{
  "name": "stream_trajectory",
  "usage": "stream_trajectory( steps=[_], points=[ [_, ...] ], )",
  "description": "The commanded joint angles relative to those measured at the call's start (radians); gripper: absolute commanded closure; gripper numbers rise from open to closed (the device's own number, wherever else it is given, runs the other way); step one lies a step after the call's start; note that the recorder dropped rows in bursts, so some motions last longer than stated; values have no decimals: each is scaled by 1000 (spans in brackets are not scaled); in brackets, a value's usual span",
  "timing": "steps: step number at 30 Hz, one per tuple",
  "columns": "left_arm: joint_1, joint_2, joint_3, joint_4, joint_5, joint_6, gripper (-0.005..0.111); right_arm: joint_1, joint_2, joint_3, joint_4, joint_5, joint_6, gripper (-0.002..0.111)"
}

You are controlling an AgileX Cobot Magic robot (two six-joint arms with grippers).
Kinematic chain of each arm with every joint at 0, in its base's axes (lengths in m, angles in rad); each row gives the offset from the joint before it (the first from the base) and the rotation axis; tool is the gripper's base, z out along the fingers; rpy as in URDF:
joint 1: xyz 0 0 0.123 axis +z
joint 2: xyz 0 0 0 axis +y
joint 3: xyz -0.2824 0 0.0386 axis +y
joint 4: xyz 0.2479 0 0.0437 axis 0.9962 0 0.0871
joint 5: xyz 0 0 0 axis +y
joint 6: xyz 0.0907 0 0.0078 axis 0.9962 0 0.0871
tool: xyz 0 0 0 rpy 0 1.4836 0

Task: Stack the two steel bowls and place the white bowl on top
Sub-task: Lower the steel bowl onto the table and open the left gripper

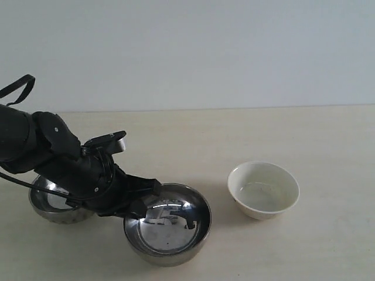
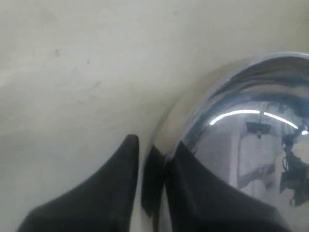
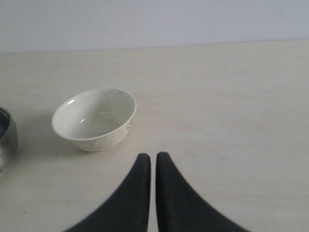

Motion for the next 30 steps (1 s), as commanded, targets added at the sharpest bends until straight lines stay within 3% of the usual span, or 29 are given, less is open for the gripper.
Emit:
stream_trajectory(
  steps=[1, 5, 30],
  points=[
    [-5, 0, 2, -8, -9, 4, 71, -1, -5, 4, -8, -4, 0, 108],
    [-5, -2, 2, -8, 15, 4, 63, -1, -5, 4, -8, -4, 0, 108],
    [-3, -343, 2, -17, 64, 37, 63, -1, -5, 4, -8, -4, 0, 108]
  ],
)
